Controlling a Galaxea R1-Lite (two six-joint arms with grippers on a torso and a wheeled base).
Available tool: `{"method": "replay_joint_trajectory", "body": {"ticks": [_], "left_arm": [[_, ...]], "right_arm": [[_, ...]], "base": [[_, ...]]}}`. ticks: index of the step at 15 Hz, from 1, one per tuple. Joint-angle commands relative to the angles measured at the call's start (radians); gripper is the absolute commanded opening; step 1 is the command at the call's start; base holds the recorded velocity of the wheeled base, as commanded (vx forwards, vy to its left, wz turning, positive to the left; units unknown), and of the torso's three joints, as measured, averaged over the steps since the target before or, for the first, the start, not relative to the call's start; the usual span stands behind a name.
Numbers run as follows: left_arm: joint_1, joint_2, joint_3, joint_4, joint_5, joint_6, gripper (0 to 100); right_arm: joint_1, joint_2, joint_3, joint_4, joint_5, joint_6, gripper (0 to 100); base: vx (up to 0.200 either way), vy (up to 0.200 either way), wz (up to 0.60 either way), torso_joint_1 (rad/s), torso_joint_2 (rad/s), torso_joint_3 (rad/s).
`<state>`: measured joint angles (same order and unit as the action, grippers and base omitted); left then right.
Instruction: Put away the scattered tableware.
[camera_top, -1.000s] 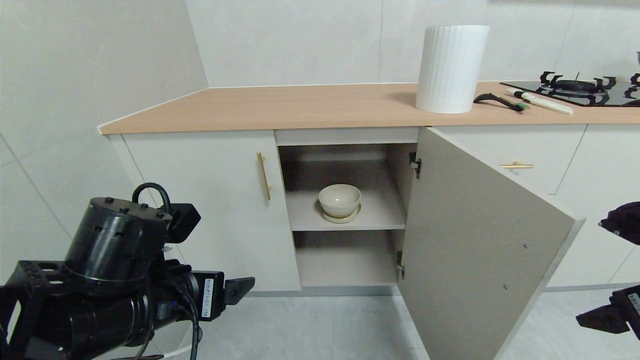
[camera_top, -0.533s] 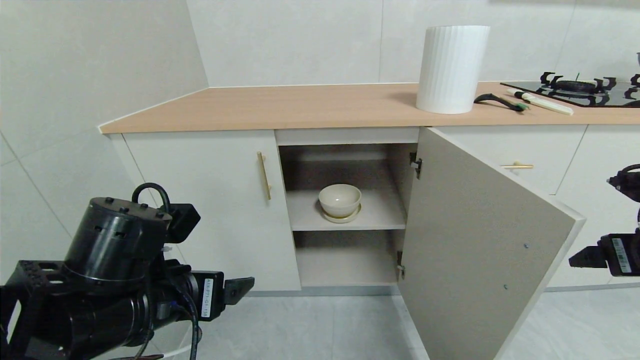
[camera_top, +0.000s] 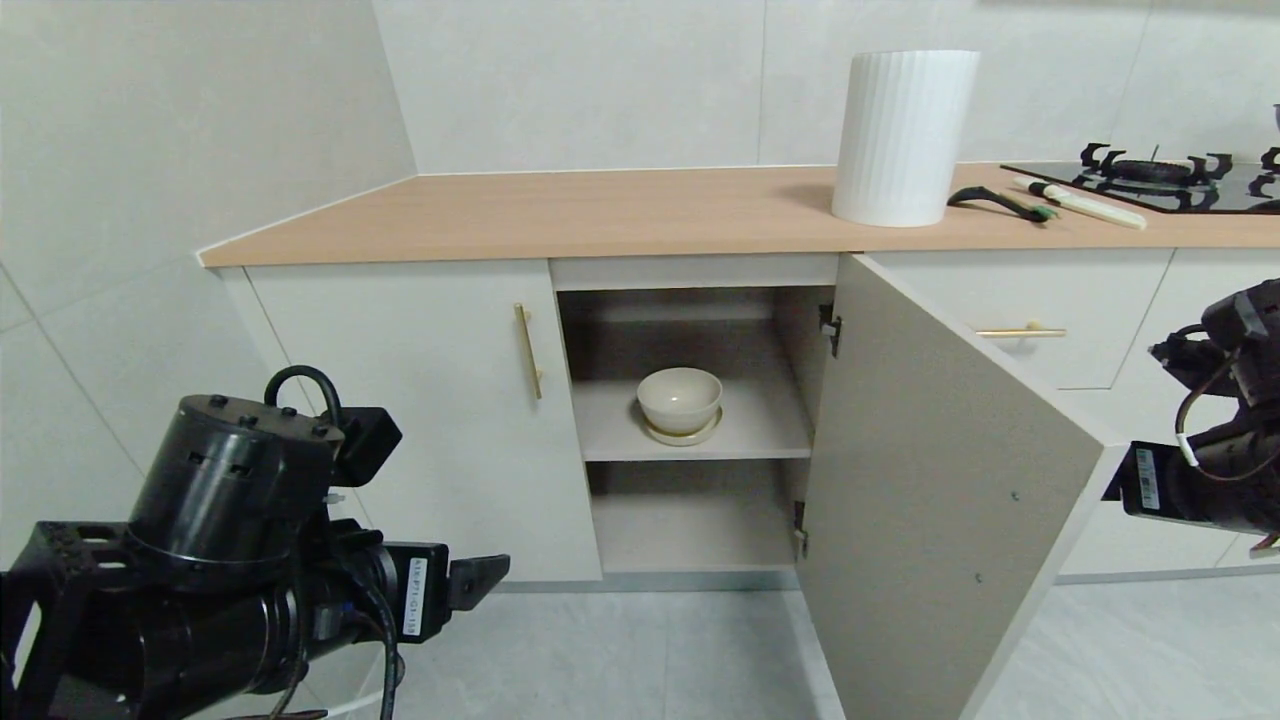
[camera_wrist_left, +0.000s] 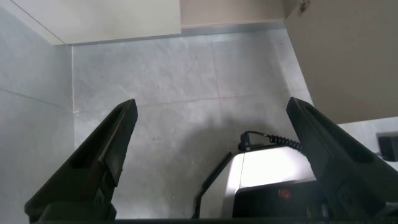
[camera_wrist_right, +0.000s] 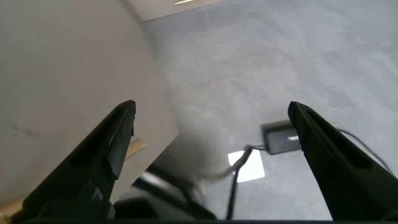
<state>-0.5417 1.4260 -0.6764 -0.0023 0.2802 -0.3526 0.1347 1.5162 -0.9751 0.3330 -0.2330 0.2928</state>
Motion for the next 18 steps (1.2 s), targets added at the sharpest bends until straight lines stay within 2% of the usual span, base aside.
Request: {"method": "replay_joint_trajectory", "body": {"ticks": [1, 10, 15, 18], "left_arm": [[0.0, -0.001, 0.0, -0.001, 0.001, 0.0, 100], [0.0, -0.004, -0.002, -0.002, 0.001, -0.002, 100], [0.0, -0.005, -0.003, -0.002, 0.001, -0.003, 100], [0.0, -0.001, 0.0, -0.038, 0.002, -0.006, 100]], "right_arm": [[0.039, 0.012, 0.001, 0.001, 0.0, 0.009, 100], [0.293, 0.081, -0.002, -0.014, 0.001, 0.115, 100], [0.364, 0.228, -0.014, -0.224, 0.004, 0.101, 100], [0.396, 0.318, -0.062, -0.285, 0.006, 0.026, 100]], "base": [[0.0, 0.0, 0.0, 0.0, 0.0, 0.0], [0.0, 0.0, 0.0, 0.0, 0.0, 0.0], [0.0, 0.0, 0.0, 0.0, 0.0, 0.0], [0.0, 0.0, 0.0, 0.0, 0.0, 0.0]]}}
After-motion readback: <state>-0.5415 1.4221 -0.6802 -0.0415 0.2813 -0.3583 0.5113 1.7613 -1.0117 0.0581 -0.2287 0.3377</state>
